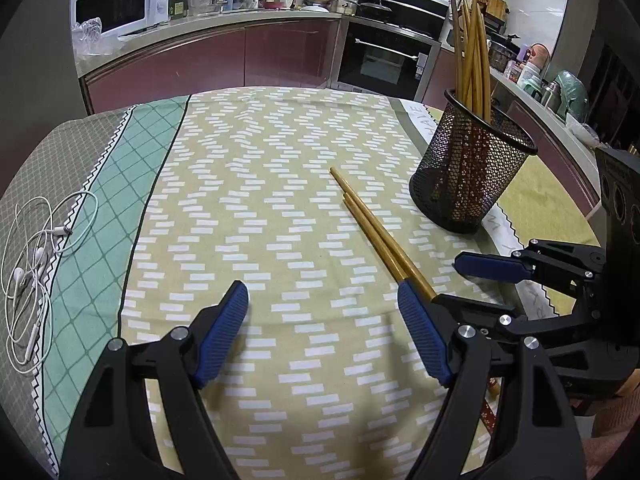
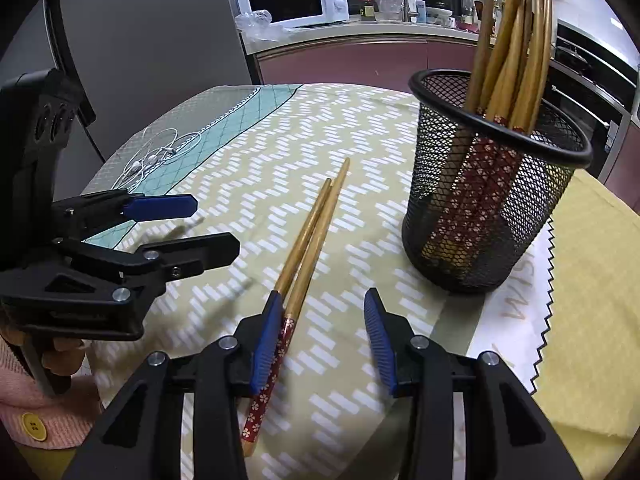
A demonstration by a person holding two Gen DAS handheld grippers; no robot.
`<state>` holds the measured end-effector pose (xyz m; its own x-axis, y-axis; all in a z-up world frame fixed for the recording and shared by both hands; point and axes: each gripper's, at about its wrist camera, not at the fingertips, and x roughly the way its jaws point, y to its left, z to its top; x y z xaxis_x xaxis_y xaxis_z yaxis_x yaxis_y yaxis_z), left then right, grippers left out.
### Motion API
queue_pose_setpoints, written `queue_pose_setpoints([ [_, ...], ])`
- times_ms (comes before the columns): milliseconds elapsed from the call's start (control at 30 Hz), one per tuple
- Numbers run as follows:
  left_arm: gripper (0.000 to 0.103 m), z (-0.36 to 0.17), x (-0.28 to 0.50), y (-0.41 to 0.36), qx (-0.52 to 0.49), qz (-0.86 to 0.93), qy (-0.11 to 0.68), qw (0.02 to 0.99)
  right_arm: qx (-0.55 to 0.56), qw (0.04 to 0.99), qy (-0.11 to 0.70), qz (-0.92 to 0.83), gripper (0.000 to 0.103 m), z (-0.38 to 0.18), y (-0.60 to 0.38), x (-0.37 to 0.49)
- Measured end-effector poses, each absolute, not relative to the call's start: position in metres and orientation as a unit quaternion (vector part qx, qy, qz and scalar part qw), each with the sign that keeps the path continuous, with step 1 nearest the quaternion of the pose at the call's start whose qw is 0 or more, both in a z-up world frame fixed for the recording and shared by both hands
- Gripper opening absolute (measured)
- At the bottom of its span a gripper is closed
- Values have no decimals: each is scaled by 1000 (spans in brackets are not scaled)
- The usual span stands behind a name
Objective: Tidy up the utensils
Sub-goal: 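Return the right tool to the remaining chopsticks and close on one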
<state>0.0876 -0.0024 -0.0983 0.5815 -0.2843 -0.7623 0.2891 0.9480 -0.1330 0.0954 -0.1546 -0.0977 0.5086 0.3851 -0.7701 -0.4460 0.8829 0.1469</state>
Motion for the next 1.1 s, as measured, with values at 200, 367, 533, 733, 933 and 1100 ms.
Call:
queue_pose_setpoints([
  [200, 76, -97, 91, -9, 12, -171, 430, 886, -24, 868, 440, 228, 40, -98, -164, 97],
  [367, 76, -101, 96, -22, 23, -185, 440, 879, -22, 869, 442, 223, 40, -97, -174, 99],
  [533, 75, -107, 102, -33, 28, -193, 446, 873, -24, 869, 442, 220, 40, -94, -182, 101],
  [733, 73, -112, 109, -42, 40, -191, 451, 871, -24, 867, 445, 224, 40, -92, -194, 100],
  [933, 62, -112, 113, -45, 53, -187, 450, 872, -33, 866, 445, 226, 40, -93, -187, 101],
  [1100, 44, -112, 121, -47, 55, -186, 450, 872, -45, 866, 443, 227, 37, -93, -179, 104],
])
